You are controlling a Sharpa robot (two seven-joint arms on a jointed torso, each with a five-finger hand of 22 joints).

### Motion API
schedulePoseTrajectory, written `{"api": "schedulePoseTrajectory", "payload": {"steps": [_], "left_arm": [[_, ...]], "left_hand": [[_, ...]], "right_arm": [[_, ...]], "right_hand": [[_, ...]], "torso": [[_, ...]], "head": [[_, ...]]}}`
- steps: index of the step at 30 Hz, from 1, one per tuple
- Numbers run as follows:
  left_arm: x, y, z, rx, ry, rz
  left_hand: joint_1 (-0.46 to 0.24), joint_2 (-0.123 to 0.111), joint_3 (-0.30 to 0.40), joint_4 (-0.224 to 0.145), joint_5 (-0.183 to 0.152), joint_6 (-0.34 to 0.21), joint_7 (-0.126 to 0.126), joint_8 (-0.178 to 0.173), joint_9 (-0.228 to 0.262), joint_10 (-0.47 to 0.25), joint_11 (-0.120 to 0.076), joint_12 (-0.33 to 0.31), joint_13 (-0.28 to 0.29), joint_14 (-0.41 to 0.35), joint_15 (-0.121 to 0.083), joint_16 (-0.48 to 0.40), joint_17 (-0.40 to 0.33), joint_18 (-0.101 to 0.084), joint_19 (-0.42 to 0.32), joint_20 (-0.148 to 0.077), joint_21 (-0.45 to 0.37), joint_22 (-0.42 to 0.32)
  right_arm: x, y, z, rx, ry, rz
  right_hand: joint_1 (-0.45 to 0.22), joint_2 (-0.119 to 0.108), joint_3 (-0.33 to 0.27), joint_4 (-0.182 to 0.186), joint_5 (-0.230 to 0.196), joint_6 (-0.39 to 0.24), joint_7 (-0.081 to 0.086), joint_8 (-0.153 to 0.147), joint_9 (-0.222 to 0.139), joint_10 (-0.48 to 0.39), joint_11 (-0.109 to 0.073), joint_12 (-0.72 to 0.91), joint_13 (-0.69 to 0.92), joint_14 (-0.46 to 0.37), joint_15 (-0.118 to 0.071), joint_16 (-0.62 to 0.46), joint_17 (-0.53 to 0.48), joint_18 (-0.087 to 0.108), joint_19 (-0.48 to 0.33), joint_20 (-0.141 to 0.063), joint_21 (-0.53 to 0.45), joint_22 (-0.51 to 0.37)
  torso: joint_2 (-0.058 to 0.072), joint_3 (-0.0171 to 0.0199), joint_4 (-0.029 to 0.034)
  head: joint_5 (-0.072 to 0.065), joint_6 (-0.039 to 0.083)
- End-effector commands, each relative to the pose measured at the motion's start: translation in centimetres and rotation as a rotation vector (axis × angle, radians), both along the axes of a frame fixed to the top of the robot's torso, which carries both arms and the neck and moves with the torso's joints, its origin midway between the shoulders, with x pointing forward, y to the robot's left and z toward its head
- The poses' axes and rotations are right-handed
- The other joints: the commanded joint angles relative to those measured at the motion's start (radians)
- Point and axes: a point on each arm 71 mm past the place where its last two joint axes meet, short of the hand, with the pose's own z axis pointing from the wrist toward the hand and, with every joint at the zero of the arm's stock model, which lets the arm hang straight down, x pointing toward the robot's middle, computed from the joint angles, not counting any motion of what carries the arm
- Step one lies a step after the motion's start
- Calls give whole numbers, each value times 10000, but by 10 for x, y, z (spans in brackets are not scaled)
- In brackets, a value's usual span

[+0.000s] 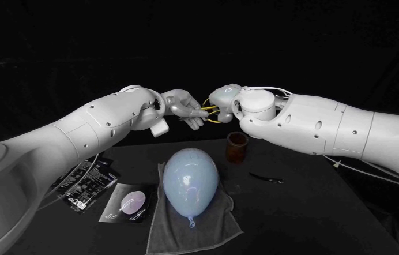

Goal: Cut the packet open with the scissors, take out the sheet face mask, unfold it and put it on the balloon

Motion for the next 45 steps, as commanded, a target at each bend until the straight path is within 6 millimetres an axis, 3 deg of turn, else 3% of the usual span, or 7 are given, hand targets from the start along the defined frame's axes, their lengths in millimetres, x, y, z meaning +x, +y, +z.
{"api": "schedulePoseTrajectory", "payload": {"steps": [1, 14, 16, 21, 24, 37, 45], "left_arm": [[-4, -7, 3, -437, 177, -523], [-6, -5, -1, -385, 900, -750], [-6, -5, -1, -386, 955, -731], [-6, -4, -2, -392, 1054, -580], [-5, -2, -2, -401, 1099, -476], [-3, 4, -5, -284, 1309, -106], [-2, 6, -6, -269, 1453, 103]], "left_hand": [[203, 103, 719, -307, 26, 143, -48, 140, 92, 194, -48, 18, -6, 143, -28, 83, 101, 146, 87, -7, 30, -19], [-611, -496, 2406, -334, 21, 162, -56, 383, 562, 549, -79, -205, -29, 242, -70, 62, 590, 142, 202, -17, -110, -47], [-690, -528, 2548, -342, 21, 159, -47, 396, 601, 565, -74, -224, -29, 242, -68, 53, 628, 142, 212, -18, -121, -47], [-838, -613, 2807, -364, 20, 155, -34, 424, 680, 600, -69, -254, -27, 251, -67, 39, 703, 142, 234, -22, -139, -46], [-916, -655, 2941, -374, 20, 158, -31, 441, 723, 622, -69, -265, -25, 257, -68, 31, 743, 142, 249, -25, -147, -45], [-1143, -800, 3342, -432, 20, 189, -32, 506, 869, 718, -82, -275, -15, 317, -87, 23, 869, 145, 317, -46, -157, -38], [-1238, -847, 3496, -459, 20, 208, -40, 539, 935, 768, -93, -271, -9, 355, -99, 25, 920, 146, 358, -60, -153, -34]], "right_arm": [[-1, 4, 3, -293, -414, 210], [-10, 9, 13, 1080, -1672, 1542], [-13, 10, 15, 1313, -1820, 1782], [-20, 7, 18, 2054, -1936, 2264], [-24, 4, 18, 2311, -1840, 2425], [-37, -12, 14, 3205, -448, 2538], [-42, -16, 11, 4172, 719, 2576]], "right_hand": [[87, -41, 174, -122, 27, 86, -6, 68, 19, 1517, -620, 6, 15, 425, -74, 36, -8, 26, 59, -18, 30, 1348], [-773, -1665, -630, 925, -41, -1458, -332, -1023, -190, -684, -641, -1825, -1449, -834, -184, -1948, -3701, 917, -2659, -113, -4207, -1318], [-687, -1811, -777, 1184, -33, -1384, -420, -1054, -189, -692, -717, -1881, -1739, -2077, -193, -3429, -5997, 1274, -4178, -49, -6507, -2718], [-249, -2039, -906, 1795, -33, -1156, -497, -1184, -256, -486, -772, -1925, -2550, -3845, -9, -6144, -7652, 1213, -5061, 472, -8750, -4191], [-91, -2174, -799, 1986, -32, -1142, -495, -1292, -333, -492, -744, -2024, -2907, -4953, 568, -7894, -8419, 1129, -5674, 812, -9980, -5090], [600, -2197, -1121, 2640, -48, -1110, -536, -1685, -630, -1094, -433, -2297, -4035, -5867, 1745, -11406, -9620, 1166, -5776, 1675, -13005, -8058], [1120, -1864, -1523, 2635, -48, -1521, -1042, -2049, -930, -2409, 104, -2309, -4029, -7422, 2459, -12757, -10338, 791, -9879, 2091, -13353, -10606]], "torso": [[1, 0, -7], [1, 4, -7], [-2, 3, 5], [-1, -3, -5], [3, -3, -11], [-5, 10, -15], [0, 9, -8]], "head": [[-16, -22], [10, -14], [2, -15], [21, -25], [41, -30], [66, -30], [53, -30]]}}
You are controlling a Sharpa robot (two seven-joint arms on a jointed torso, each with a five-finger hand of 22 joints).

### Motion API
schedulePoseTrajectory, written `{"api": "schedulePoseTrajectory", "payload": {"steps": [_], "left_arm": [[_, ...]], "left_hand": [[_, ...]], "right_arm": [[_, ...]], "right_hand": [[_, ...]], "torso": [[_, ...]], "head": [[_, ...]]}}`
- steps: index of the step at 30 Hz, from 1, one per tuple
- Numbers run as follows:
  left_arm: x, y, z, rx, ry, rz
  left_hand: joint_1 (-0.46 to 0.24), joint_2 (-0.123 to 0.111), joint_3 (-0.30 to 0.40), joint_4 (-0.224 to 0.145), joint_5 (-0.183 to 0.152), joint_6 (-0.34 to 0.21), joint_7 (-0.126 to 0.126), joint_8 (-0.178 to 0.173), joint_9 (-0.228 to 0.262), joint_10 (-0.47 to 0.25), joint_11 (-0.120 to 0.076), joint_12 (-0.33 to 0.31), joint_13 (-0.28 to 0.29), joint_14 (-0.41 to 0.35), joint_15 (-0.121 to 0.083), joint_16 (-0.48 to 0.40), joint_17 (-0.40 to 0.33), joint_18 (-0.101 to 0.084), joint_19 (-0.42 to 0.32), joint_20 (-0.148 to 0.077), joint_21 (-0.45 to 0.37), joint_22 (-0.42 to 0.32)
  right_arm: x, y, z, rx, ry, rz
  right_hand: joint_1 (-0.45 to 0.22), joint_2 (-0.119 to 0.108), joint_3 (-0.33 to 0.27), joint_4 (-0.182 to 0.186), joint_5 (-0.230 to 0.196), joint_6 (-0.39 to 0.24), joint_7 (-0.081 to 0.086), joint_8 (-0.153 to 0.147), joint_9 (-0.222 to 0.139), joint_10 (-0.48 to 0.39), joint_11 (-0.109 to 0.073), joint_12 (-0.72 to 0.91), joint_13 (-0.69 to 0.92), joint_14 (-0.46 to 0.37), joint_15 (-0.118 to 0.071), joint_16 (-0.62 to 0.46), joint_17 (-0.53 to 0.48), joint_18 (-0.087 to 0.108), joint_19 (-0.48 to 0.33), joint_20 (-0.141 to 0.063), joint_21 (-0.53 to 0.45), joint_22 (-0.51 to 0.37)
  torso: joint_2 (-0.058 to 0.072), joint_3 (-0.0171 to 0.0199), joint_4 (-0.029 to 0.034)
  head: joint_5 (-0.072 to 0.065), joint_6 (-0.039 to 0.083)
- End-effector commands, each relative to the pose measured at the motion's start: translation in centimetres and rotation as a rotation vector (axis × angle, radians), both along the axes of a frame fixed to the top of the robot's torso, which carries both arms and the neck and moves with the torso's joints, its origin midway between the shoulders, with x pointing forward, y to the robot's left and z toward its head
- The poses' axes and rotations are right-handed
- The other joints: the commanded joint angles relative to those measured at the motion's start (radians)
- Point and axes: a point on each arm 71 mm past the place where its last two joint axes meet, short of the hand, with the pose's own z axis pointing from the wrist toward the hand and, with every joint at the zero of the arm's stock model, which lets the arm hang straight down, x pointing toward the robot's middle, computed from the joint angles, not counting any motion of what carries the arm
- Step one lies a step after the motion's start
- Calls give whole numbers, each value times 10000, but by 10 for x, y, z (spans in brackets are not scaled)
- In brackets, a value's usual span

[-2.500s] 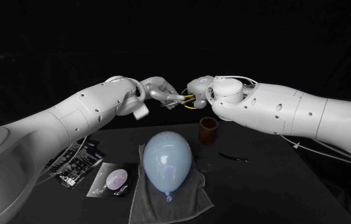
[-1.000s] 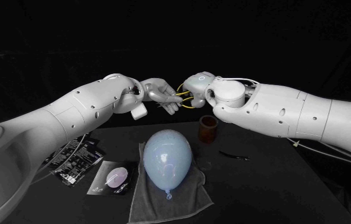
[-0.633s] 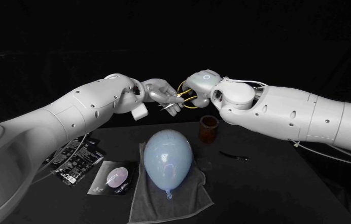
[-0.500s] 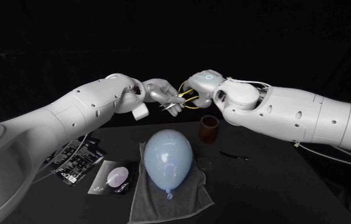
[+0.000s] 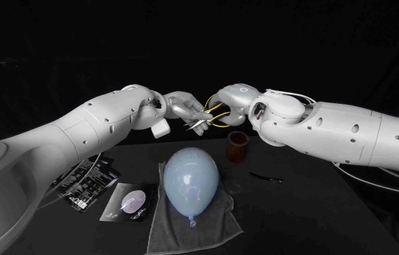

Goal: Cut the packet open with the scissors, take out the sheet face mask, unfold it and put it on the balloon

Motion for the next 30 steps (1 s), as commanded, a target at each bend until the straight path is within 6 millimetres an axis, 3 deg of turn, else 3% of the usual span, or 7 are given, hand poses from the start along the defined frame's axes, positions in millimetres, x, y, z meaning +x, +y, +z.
{"api": "schedulePoseTrajectory", "payload": {"steps": [1, 14, 19, 21, 23, 28, 30], "left_arm": [[5, 10, -4, 424, 64, 779], [5, 13, -6, 605, 256, 848], [6, 14, -7, 693, 307, 903], [6, 15, -7, 736, 332, 924], [6, 16, -8, 785, 362, 940], [6, 17, -9, 973, 460, 1030], [6, 18, -10, 1076, 505, 1096]], "left_hand": [[-52, 61, 1278, -553, 27, 1, -17, 67, 27, 88, -11, -38, 5, 71, -15, -33, 24, 170, 63, 8, -61, -2], [-139, 14, 1413, -586, 27, 12, -30, 94, 89, 127, -24, -38, 8, 99, -28, -37, 68, 169, 94, -4, -60, -1], [-161, 1, 1457, -602, 28, 12, -34, 101, 108, 136, -28, -40, 8, 106, -31, -39, 81, 168, 103, -7, -60, -1], [-181, -12, 1498, -619, 28, 10, -37, 107, 125, 145, -31, -41, 8, 111, -34, -42, 93, 168, 110, -11, -61, 0], [-189, -18, 1518, -629, 28, 12, -39, 110, 133, 148, -33, -42, 8, 114, -36, -43, 98, 168, 114, -12, -61, 0], [-247, -57, 1636, -682, 29, 10, -45, 128, 183, 173, -40, -45, 8, 133, -44, -51, 131, 168, 134, -22, -61, 1], [-268, -75, 1678, -703, 28, 10, -47, 135, 201, 181, -43, -46, 8, 141, -47, -53, 142, 168, 142, -27, -60, 1]], "right_arm": [[-9, 12, 3, 945, 805, 1157], [-11, 9, 0, 710, 1334, 1181], [-11, 9, -2, 76, 1168, 985], [-11, 9, -2, -151, 1087, 887], [-10, 10, -2, -355, 995, 773], [-10, 11, -2, -829, 615, 538], [-10, 13, -1, -1026, 460, 459]], "right_hand": [[113, 56, -101, -3, -21, -402, -429, -92, -91, -309, -23, 30, 9, -922, 152, -453, -284, -193, -650, 20, -41, -444], [142, -20, -1421, 160, -22, -453, -379, -73, -522, -739, -582, 19, 24, -3697, 159, -1484, -1025, -838, -2818, 46, -200, -1662], [1278, -183, -4506, 2152, 55, -352, -733, -142, -1072, -1514, -270, -30, -21, -4469, 604, -1609, -1254, -795, -3517, 44, -227, -2016], [1623, -660, -5294, 2847, 199, -347, -783, -141, -1187, -2442, 593, -88, -75, -4796, 711, -1658, -1334, -783, -3525, 59, -219, -2027], [1493, -734, -5470, 2872, 245, -382, -795, -152, -1275, -3058, 71, -119, -106, -5070, 746, -1681, -1398, -792, -3589, 61, -230, -2064], [1420, -791, -5633, 2879, 373, -450, -836, -152, -1436, -3664, -108, -112, -112, -5668, 766, -1732, -1531, -801, -3635, 63, -232, -2095], [1443, -684, -5433, 2873, 355, -492, -795, -157, -1509, -3490, -674, -90, -94, -5698, 767, -1721, -1540, -802, -3639, 64, -228, -2102]], "torso": [[1, -3, 8], [6, -8, 6], [7, -2, 3], [0, -2, 3], [-2, -4, 5], [8, -3, 9], [7, -4, 0]], "head": [[18, -6], [23, -40], [-2, -50], [-5, -58], [8, -63], [17, -62], [12, -67]]}}
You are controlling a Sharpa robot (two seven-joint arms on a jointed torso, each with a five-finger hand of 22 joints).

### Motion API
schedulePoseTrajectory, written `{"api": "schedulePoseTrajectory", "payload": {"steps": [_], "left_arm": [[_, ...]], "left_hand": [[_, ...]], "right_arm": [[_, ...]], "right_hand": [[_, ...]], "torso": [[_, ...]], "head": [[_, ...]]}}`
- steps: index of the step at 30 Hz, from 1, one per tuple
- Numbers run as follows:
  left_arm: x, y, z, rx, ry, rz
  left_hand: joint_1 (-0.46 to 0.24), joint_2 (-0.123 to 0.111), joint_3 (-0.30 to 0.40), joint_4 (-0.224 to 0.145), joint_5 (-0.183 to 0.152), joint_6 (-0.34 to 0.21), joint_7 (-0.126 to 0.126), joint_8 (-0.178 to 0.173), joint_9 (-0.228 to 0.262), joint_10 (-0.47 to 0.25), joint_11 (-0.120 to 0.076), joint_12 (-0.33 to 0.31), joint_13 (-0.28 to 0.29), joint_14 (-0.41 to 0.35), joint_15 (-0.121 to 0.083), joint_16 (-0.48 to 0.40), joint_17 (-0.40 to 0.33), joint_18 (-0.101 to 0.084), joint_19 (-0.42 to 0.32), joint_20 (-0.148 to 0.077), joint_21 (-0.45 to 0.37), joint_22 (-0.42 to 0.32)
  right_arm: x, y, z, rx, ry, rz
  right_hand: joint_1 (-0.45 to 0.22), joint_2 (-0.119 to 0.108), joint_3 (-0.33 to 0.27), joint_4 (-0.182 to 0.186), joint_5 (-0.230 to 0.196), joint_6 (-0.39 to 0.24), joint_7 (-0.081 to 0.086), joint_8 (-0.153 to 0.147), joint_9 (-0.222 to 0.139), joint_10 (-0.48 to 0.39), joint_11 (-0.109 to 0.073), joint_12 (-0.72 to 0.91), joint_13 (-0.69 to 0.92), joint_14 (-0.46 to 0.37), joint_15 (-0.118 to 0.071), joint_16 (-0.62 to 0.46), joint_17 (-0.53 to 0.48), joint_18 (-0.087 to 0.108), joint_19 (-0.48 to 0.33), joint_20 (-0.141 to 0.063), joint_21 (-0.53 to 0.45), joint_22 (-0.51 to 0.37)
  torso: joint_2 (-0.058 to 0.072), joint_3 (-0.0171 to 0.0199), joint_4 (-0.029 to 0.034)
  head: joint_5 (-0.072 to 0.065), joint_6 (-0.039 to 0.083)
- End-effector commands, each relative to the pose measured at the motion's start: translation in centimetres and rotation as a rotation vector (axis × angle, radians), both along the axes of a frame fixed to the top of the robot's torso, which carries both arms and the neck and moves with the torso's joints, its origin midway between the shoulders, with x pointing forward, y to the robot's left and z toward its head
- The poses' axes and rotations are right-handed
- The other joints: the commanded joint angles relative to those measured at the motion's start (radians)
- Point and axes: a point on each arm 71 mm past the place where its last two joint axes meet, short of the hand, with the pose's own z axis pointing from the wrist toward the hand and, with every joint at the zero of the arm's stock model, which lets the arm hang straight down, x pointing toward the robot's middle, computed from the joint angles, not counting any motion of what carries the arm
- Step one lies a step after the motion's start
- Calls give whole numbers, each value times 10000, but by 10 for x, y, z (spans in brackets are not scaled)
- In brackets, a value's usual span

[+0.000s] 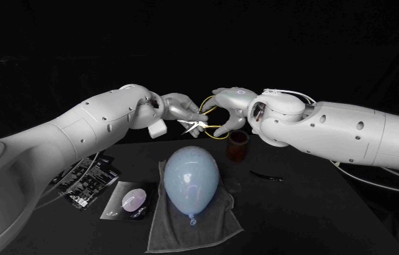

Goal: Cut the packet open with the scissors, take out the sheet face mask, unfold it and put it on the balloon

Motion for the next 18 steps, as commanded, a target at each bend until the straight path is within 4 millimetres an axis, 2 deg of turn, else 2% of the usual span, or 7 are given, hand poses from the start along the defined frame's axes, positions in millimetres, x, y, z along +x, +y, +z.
{"api": "schedulePoseTrajectory", "payload": {"steps": [1, 4, 5, 6, 15, 17, 18], "left_arm": [[4, 8, -3, 584, 16, 666], [4, 8, -4, 739, 75, 753], [4, 9, -4, 778, 89, 776], [4, 9, -5, 825, 107, 807], [5, 10, -6, 1120, 190, 1005], [5, 11, -7, 1172, 185, 1052], [6, 11, -7, 1186, 185, 1065]], "left_hand": [[-83, 34, 897, -549, 29, 17, -41, 63, 45, 96, -24, 68, 6, 58, 2, -52, 20, 99, 71, -26, -61, 0], [-144, -6, 1017, -610, 29, 20, -51, 84, 97, 130, -35, 70, 8, 88, -9, -55, 53, 100, 99, -40, -55, 3], [-155, -14, 1034, -619, 29, 19, -52, 86, 105, 136, -36, 70, 8, 92, -10, -56, 58, 100, 103, -42, -55, 3], [-181, -24, 1069, -632, 29, 22, -54, 94, 122, 148, -39, 72, 9, 103, -13, -56, 68, 100, 112, -46, -53, 4], [-255, -60, 1169, -673, 28, 18, -59, 111, 171, 170, -44, 69, 9, 124, -20, -63, 97, 99, 133, -56, -50, 5], [-255, -60, 1169, -673, 28, 18, -59, 111, 171, 170, -44, 69, 9, 124, -20, -63, 97, 99, 133, -56, -50, 5], [-262, -63, 1177, -676, 28, 18, -59, 112, 176, 172, -44, 68, 9, 126, -20, -64, 99, 99, 135, -57, -50, 5]], "right_arm": [[-2, 5, 2, -907, -567, 23], [-2, 7, 2, -1171, -694, -123], [-2, 7, 2, -1224, -715, -154], [-1, 8, 1, -1282, -730, -188], [-4, 11, 7, -482, -1082, 263], [-5, 11, 11, 216, -1129, 535], [-5, 11, 12, 451, -1114, 615]], "right_hand": [[23, 110, 242, -9, 41, 38, 35, 33, -68, 221, -547, 27, 26, -73, 4, -23, -12, -43, -95, 9, -31, -15], [80, 161, 384, -13, 96, 63, 92, 54, -134, 311, -750, 25, 27, -89, 1, -19, -19, -44, -102, 10, -28, -24], [139, 151, 480, -16, 122, 78, -4, 63, -166, 349, -478, 24, 27, -76, -3, -14, -18, -44, -96, 9, -25, -23], [156, 166, 539, -15, 117, 97, 9, 72, -176, 384, -449, 27, 30, -57, -9, -10, -15, -45, -92, 10, -23, -22], [439, 690, 2387, -135, -182, 1055, 785, 404, -451, 3422, -429, 372, 175, 2315, -314, 613, 420, 8, 99, -3, 65, 32], [516, 742, 2820, -232, -232, 1449, 1080, 540, -510, 4298, -72, 583, 207, 4041, -324, 1170, 744, 203, 184, -8, 97, 61], [588, 767, 3013, -275, -257, 1534, 1053, 561, -535, 4517, 153, 615, 202, 4543, -400, 1335, 837, 245, 204, -2, 105, 68]], "torso": [[4, 0, -11], [5, 2, -9], [4, 1, -4], [6, 2, -2], [12, 0, 1], [6, -1, -5], [6, -1, -7]], "head": [[2, -11], [4, -15], [-1, -17], [-6, -20], [-16, -42], [-16, -45], [-15, -39]]}}
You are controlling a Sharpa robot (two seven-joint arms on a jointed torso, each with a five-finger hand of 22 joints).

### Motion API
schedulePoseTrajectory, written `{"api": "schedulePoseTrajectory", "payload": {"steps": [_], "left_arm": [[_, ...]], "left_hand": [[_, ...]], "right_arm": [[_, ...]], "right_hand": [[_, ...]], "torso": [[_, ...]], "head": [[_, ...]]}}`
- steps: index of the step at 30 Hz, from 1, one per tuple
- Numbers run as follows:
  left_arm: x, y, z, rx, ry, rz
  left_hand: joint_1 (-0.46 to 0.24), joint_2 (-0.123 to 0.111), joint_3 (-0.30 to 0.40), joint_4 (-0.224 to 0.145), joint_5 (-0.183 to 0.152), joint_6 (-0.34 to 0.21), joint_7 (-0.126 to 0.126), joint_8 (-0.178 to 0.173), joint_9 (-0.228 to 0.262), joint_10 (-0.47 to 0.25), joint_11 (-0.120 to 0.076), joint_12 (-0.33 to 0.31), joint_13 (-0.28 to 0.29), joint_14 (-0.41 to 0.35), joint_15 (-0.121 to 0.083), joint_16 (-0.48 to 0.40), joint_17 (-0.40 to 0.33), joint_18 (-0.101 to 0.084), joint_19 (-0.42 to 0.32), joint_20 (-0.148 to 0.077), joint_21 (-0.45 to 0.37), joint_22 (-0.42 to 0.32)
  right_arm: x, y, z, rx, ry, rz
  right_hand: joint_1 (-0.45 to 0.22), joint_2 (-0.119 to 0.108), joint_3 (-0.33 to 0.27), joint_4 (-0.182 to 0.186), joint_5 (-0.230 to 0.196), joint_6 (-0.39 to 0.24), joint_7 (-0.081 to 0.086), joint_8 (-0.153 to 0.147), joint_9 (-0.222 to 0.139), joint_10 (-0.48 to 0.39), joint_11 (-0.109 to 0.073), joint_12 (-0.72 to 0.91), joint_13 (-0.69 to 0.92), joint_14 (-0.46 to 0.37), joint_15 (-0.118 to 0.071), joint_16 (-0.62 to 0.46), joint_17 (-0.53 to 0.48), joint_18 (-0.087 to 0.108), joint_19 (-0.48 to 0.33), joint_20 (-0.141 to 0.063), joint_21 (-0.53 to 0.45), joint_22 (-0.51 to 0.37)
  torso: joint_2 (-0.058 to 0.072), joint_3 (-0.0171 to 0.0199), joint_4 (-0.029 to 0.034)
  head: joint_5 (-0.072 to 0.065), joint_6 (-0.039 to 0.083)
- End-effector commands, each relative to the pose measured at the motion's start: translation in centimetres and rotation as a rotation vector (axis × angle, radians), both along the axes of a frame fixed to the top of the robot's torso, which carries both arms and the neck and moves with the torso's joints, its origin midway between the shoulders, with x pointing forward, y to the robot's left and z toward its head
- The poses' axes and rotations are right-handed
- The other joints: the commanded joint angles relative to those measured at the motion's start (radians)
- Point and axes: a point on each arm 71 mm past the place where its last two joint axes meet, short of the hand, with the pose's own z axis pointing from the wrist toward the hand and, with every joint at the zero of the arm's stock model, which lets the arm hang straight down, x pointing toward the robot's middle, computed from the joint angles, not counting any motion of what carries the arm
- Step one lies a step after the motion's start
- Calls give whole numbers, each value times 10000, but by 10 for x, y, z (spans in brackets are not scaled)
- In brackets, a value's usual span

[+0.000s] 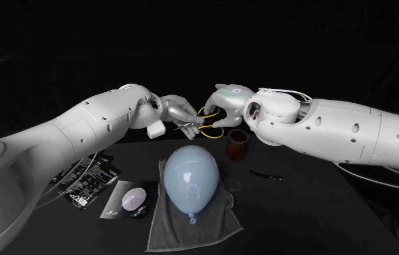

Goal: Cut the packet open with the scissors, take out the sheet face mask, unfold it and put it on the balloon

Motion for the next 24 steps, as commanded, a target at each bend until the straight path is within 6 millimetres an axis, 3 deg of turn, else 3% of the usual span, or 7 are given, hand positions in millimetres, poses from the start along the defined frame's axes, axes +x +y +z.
{"api": "schedulePoseTrajectory", "payload": {"steps": [1, 2, 5, 10, 15, 19, 24], "left_arm": [[4, 7, -1, 446, -88, 573], [4, 7, -1, 463, -88, 587], [4, 8, -1, 516, -83, 628], [5, 9, -2, 563, -88, 684], [5, 9, -2, 511, -150, 775], [6, 11, 1, 134, -283, 1002], [6, 13, 7, -892, -642, 1359]], "left_hand": [[45, 82, 652, -536, 28, 54, -27, 37, -5, 42, -59, -60, 8, 62, 5, -64, 18, 138, 66, 13, -50, 5], [45, 82, 652, -536, 28, 54, -27, 37, -5, 42, -59, -60, 8, 62, 5, -64, 18, 138, 66, 13, -50, 5], [45, 82, 652, -536, 28, 54, -27, 37, -5, 42, -59, -60, 8, 62, 5, -64, 18, 138, 66, 13, -50, 5], [33, 76, 664, -540, 28, 53, -27, 40, 2, 45, -60, -61, 8, 65, 4, -65, 22, 138, 69, 12, -50, 5], [33, 76, 664, -540, 28, 53, -27, 40, 2, 45, -60, -61, 8, 65, 4, -65, 22, 138, 69, 12, -50, 5], [1, 69, 692, -544, 28, 58, -28, 49, 21, 56, -61, -60, 9, 73, 3, -67, 32, 137, 77, 10, -49, 5], [-90, 45, 747, -533, 27, 55, -26, 60, 61, 65, -59, -66, 8, 75, 5, -83, 51, 121, 48, 29, -74, -5]], "right_arm": [[-4, 1, 9, 1440, -300, 811], [-4, 0, 10, 1823, -198, 939], [-3, -4, 12, 2703, 323, 1081], [-2, -9, 12, 3296, 990, 1123], [-2, -15, 15, 3711, 921, 880], [6, -35, 16, 4630, 998, -420], [15, -66, 4, 6543, 2340, -2472]], "right_hand": [[157, 45, 752, -159, -85, 312, 41, 2, -167, 921, 618, 95, -30, 1877, -533, 620, 341, 199, 109, 20, 61, 27], [181, -32, 1094, -233, -95, 411, 165, 11, -226, 1177, 629, 38, -52, 2053, -292, 687, 360, 431, 90, 13, 54, 15], [129, -211, 1787, -489, -72, 461, 111, -35, -370, 1277, 1067, -296, -67, 2028, -527, 596, 308, 675, -47, 43, 7, -45], [-119, -233, 1460, -869, -116, 449, -12, -102, -540, -117, 1837, -402, -75, 313, -249, -80, -52, 472, -165, 35, -19, -103], [-95, -45, 1299, -962, -113, 415, 30, -150, -631, 73, 1767, -271, -19, 939, -301, 131, 60, 493, 79, 25, 74, -5], [-322, 27, 1647, -924, -150, 487, 1078, -125, -711, 1178, 1096, 1, 23, 2973, -923, 1076, 466, 1067, 2421, -5, 983, 825], [-837, -145, 1536, -641, -123, 284, 1416, -192, -822, 1537, 1112, -114, -36, 4107, -1118, 1638, 721, 1178, 4579, -55, 1789, 1352]], "torso": [[-8, -1, -13], [-9, -2, -11], [-12, 1, -9], [-6, 9, 2], [-6, -4, -9], [-21, -20, -5], [-9, -33, 0]], "head": [[3, 1], [1, -1], [4, -1], [14, 11], [10, 35], [6, 52], [-16, 93]]}}
